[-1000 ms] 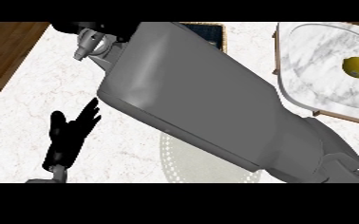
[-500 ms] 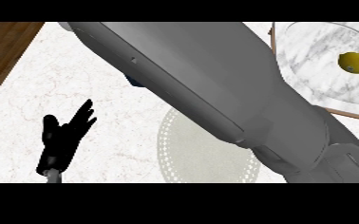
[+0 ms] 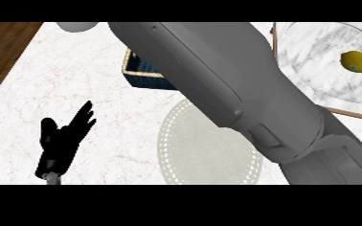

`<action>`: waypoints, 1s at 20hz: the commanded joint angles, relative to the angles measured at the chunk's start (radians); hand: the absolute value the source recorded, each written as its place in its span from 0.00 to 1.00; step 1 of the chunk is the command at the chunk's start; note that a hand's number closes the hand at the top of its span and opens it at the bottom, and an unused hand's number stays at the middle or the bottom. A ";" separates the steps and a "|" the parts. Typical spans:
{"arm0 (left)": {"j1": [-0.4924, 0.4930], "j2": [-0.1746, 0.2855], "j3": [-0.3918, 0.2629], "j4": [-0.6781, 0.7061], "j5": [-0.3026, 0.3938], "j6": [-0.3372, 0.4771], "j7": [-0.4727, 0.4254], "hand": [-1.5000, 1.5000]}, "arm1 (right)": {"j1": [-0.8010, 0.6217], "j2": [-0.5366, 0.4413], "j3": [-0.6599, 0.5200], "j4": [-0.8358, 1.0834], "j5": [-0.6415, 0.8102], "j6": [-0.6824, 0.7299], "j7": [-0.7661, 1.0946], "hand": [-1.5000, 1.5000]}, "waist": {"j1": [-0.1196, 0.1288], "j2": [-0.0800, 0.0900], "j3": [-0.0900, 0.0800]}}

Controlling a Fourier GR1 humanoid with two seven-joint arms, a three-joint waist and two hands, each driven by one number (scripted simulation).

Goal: Pick the bell pepper from the placemat and place it in the basket

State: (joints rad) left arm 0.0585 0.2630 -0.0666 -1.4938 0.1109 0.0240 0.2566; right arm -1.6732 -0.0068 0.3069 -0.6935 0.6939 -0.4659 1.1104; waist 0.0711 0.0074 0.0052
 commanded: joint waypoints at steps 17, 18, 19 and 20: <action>0.117 -0.027 -0.015 0.050 -0.025 0.001 -0.001 0.50 | 0.135 0.007 0.026 0.257 -0.053 -0.218 -0.022 1.00 | -0.037 -0.001 -0.007; 0.013 -0.031 0.008 0.098 -0.031 0.026 0.032 0.50 | 0.134 0.007 0.056 0.229 -0.084 -0.177 -0.026 1.00 | -0.042 0.000 -0.007; 0.024 -0.043 -0.007 0.050 -0.038 0.046 0.068 0.50 | 0.188 0.007 0.078 0.216 -0.079 -0.184 -0.053 0.00 | -0.047 -0.003 -0.006; 0.110 -0.042 -0.014 -0.009 -0.035 0.043 0.058 0.50 | 0.134 0.007 0.089 0.223 -0.053 -0.147 -0.001 0.00 | -0.043 -0.009 -0.006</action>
State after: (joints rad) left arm 0.0958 0.2438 -0.0569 -1.5203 0.0896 0.0496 0.2684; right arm -1.5257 -0.0009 0.3551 -0.4803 0.6220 -0.6787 1.0324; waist 0.0361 -0.0013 0.0108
